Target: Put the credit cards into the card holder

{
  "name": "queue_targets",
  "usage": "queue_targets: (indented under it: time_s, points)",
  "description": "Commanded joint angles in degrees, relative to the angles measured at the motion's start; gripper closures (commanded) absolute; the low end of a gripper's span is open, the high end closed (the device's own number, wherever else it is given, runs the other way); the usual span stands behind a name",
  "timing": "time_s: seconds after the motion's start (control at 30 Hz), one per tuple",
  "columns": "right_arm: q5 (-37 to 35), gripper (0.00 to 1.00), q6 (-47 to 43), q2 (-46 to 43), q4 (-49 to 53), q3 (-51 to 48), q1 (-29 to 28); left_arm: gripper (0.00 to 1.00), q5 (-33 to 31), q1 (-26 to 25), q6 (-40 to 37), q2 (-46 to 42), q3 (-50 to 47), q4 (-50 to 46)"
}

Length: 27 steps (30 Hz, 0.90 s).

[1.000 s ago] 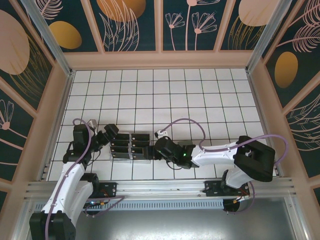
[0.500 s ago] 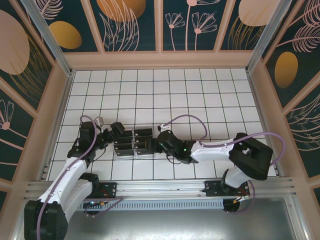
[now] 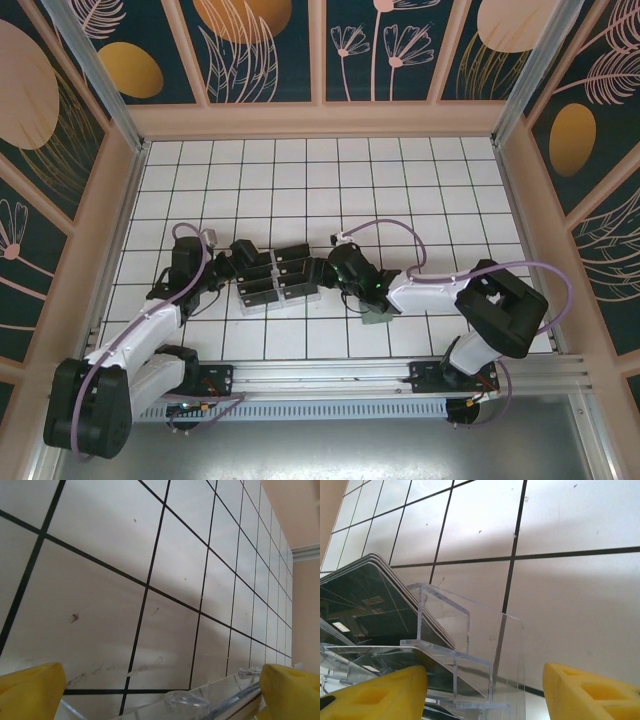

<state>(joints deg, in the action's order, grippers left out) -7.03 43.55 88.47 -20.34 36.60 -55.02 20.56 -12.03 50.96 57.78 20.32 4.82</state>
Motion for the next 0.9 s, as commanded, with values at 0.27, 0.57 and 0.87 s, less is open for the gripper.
queue_targets:
  time_s: [0.27, 0.57, 0.87]
  points:
    - [1.5, 0.38, -2.6, 1.0, -1.0, 1.3, 3.5, 0.01, -3.3, -4.4, 0.2, 12.1, 9.1, 8.1]
    - [2.9, 0.36, -3.7, -5.0, 1.8, 0.7, 3.8, 0.01, -11.1, -4.6, -4.7, 13.3, 14.8, 1.0]
    - [2.8, 0.34, -2.4, -11.5, 3.5, -3.1, 3.7, 0.01, -15.9, -4.7, -6.7, 7.5, 13.3, -5.4]
